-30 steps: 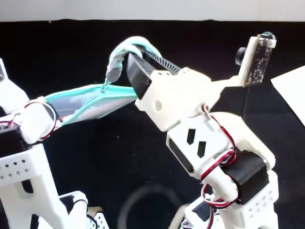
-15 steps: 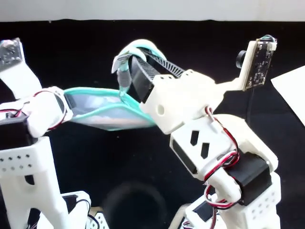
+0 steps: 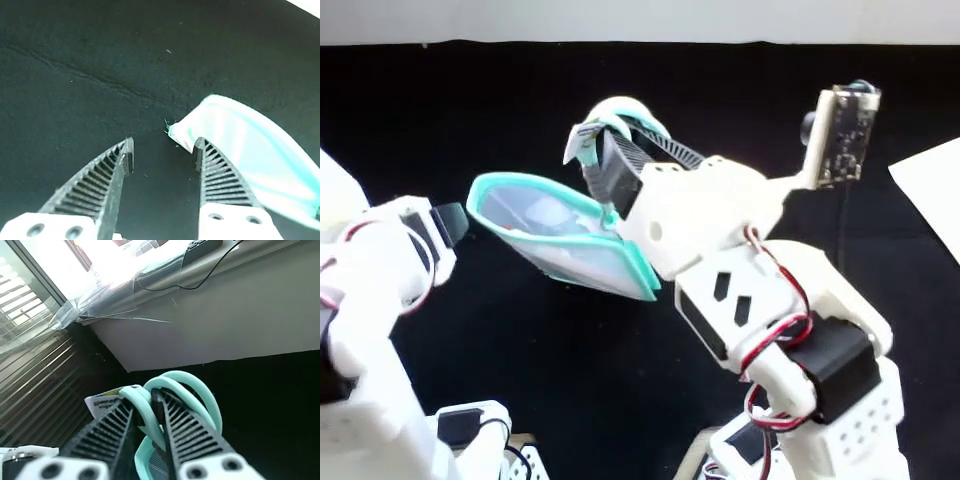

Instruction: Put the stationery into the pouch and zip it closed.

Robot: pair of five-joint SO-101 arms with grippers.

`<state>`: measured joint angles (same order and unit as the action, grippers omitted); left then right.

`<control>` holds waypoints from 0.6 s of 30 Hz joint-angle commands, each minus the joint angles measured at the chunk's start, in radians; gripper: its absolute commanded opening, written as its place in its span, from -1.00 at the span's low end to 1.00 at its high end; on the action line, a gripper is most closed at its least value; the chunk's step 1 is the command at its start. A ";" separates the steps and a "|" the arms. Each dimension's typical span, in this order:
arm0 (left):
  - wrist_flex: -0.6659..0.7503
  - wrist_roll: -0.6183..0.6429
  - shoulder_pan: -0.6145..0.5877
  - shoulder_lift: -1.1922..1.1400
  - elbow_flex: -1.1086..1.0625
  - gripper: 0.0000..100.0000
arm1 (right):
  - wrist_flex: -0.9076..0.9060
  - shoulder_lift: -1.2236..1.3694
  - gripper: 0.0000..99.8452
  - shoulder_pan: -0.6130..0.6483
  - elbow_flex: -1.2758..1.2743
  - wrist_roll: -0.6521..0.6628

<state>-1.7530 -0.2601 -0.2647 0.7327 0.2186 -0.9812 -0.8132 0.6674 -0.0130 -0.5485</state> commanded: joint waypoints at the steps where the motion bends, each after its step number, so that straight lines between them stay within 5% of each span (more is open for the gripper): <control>1: -0.009 -0.006 0.108 0.070 0.031 -0.59 | 0.004 -0.021 -0.99 -0.013 0.002 0.012; 12: -0.015 -0.006 0.446 0.298 -0.361 -0.60 | 0.002 -0.021 -0.99 -0.047 0.002 0.012; 18: -0.009 -0.080 0.443 0.429 -0.506 -0.98 | 0.002 -0.021 -0.99 -0.056 0.002 0.012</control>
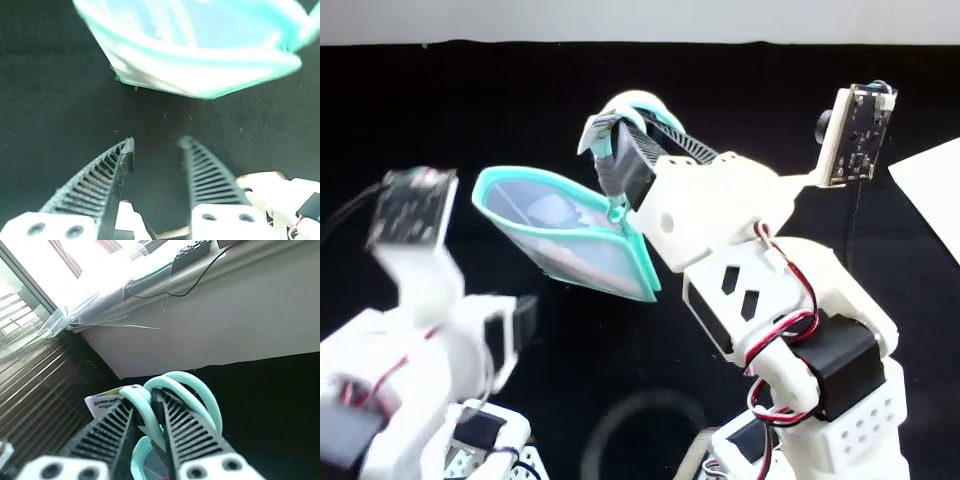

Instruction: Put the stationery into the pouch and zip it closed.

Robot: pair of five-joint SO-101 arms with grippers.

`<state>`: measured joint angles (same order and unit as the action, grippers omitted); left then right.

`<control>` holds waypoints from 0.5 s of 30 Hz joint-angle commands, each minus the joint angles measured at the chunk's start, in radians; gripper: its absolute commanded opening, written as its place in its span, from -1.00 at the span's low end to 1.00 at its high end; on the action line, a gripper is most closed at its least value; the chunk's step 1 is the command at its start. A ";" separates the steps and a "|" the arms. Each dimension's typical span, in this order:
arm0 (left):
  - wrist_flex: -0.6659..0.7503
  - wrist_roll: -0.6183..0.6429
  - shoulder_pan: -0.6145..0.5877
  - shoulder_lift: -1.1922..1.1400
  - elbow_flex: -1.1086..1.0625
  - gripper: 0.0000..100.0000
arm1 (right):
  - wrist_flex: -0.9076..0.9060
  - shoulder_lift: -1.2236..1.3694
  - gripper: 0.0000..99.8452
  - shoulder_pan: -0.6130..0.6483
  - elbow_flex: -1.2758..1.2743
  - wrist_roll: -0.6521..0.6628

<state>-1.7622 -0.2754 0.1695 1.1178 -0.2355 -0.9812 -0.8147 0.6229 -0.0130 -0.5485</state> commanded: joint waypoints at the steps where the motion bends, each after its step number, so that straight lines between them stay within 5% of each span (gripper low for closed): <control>1: 0.002 -0.106 0.007 0.054 -0.081 -0.99 | 0.002 -0.019 -0.99 -0.012 0.002 0.012; 5: 0.046 -0.160 -0.076 0.084 -0.196 -0.99 | 0.001 -0.019 -0.99 -0.012 0.002 0.012; 15: 0.459 -0.101 -0.101 0.084 -0.469 -0.99 | -0.001 -0.019 -0.99 -0.013 0.002 0.012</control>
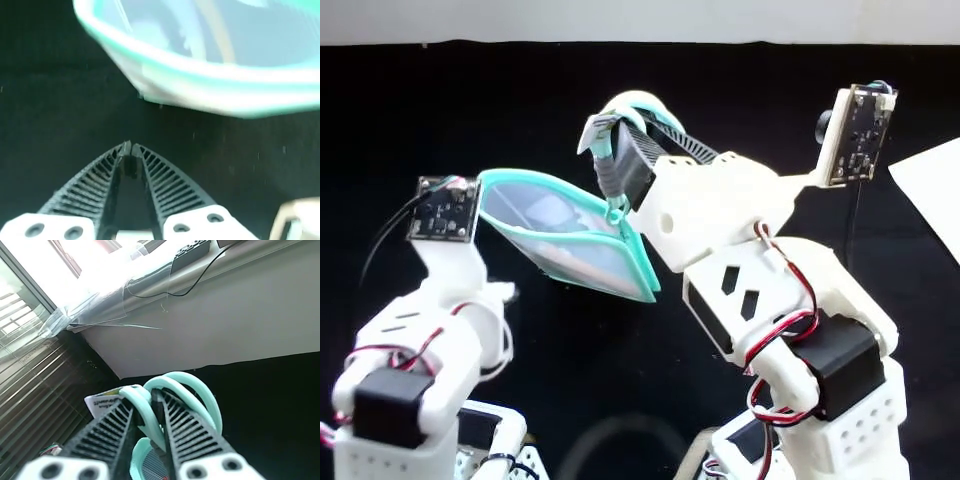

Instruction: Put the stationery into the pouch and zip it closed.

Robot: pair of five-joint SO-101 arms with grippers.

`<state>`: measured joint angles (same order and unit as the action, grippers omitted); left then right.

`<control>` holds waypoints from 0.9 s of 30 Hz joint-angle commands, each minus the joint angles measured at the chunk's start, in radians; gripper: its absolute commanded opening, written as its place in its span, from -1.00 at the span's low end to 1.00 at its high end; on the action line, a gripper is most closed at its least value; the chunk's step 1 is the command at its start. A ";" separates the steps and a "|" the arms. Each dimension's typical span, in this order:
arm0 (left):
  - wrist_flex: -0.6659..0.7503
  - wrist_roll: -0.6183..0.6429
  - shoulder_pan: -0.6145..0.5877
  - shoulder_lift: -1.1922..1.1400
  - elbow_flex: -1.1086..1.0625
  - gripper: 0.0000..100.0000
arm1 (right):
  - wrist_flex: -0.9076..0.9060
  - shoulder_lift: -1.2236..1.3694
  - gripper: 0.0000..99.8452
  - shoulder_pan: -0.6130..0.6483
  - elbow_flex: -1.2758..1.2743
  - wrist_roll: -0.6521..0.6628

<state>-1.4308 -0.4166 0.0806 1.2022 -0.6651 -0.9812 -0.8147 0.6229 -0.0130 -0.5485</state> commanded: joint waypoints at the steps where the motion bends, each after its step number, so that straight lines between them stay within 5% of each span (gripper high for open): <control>1: 0.183 0.068 -0.010 -0.001 -0.065 -0.99 | -0.001 -0.019 -0.99 -0.013 0.002 0.012; 7: 0.525 0.129 -0.013 -0.002 -0.219 -0.99 | -0.045 -0.022 -0.99 -0.007 0.004 0.012; 15: 0.743 0.204 -0.010 -0.137 -0.237 -0.99 | -0.050 -0.022 -0.99 0.018 0.004 0.012; 27: 0.753 0.245 0.176 -0.358 -0.058 -0.99 | -0.050 -0.021 -0.99 0.077 0.002 0.012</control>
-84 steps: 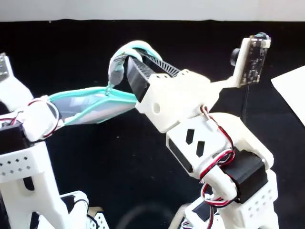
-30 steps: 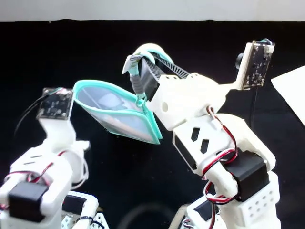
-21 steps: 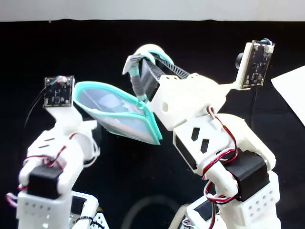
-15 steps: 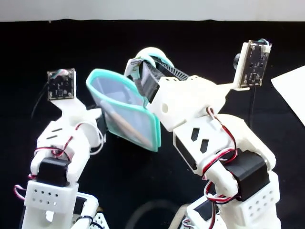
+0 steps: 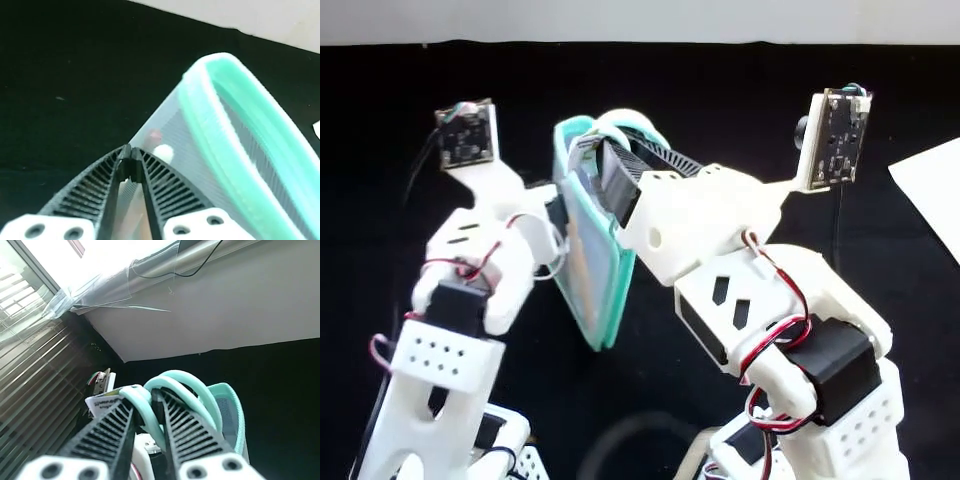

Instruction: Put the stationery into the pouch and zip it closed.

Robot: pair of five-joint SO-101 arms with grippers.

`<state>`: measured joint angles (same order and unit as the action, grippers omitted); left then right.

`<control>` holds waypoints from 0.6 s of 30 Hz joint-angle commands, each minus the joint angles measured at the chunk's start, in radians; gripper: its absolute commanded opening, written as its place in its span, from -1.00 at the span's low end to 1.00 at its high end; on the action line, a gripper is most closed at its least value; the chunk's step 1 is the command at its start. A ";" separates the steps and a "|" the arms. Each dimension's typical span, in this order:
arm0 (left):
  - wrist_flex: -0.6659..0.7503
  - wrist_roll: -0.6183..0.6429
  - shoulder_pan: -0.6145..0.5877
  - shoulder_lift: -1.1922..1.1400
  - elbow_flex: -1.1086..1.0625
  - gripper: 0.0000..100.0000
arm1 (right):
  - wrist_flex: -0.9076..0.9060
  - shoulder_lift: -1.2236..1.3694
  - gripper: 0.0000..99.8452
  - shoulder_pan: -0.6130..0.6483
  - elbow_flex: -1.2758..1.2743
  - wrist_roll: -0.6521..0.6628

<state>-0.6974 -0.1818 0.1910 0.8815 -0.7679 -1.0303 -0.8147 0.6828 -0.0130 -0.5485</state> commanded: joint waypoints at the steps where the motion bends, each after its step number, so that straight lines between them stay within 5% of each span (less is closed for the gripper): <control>1: 0.020 0.011 0.087 -0.050 0.047 -0.99 | -0.001 -0.021 -0.99 0.025 0.001 0.012; 10: 0.017 0.011 0.131 -0.067 0.041 -0.99 | 0.007 -0.024 -0.99 0.031 -0.082 0.012; 18: -0.199 0.005 0.130 -0.065 0.093 -0.98 | 0.007 -0.027 -0.99 0.025 -0.079 0.012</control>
<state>-0.8155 -0.1788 0.3107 0.8109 -0.7557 -1.0303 -0.8209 0.7043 -0.0944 -0.5485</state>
